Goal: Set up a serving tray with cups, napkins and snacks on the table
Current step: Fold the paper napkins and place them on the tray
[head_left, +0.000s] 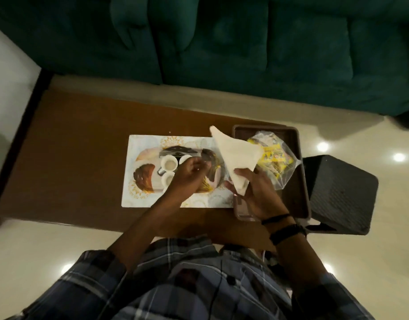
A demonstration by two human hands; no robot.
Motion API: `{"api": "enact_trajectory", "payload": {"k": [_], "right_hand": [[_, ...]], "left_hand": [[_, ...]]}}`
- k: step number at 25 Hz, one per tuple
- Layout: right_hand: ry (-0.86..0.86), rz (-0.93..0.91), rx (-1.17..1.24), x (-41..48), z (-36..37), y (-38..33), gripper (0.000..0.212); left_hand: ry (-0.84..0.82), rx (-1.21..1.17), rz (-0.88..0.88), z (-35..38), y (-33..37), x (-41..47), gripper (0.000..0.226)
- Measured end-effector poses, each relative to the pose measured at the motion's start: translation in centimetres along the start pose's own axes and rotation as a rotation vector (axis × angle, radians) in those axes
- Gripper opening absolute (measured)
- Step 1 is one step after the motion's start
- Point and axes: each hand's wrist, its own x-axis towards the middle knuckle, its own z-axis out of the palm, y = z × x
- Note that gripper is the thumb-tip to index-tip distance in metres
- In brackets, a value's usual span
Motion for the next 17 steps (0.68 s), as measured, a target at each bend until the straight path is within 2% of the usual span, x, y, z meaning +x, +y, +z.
{"api": "enact_trajectory", "payload": {"k": [3, 5, 8, 10, 14, 17], "right_hand": [[-0.195, -0.089, -0.081, -3.3, 3.4, -0.6, 0.035], [-0.259, -0.094, -0.145, -4.0, 4.8, 0.0, 0.040], [-0.259, -0.126, -0.295, -4.3, 6.3, 0.9, 0.043], [-0.209, -0.161, -0.357, -4.2, 7.0, 0.7, 0.040], [-0.123, -0.287, -0.460, -3.9, 7.8, -0.4, 0.054], [-0.181, -0.360, -0.495, -3.6, 7.6, -0.3, 0.038]], "left_hand": [[-0.124, -0.408, -0.114, -2.0, 3.7, -3.1, 0.037], [-0.148, -0.567, -0.124, -3.2, 5.1, -4.2, 0.036], [-0.051, -0.583, -0.002, -4.1, 5.7, -5.0, 0.012], [-0.007, -0.554, 0.043, -4.9, 5.6, -5.3, 0.015], [-0.023, -0.530, 0.040, -5.9, 5.7, -6.1, 0.016], [0.000, -0.614, -0.015, -5.9, 5.8, -6.1, 0.016]]}}
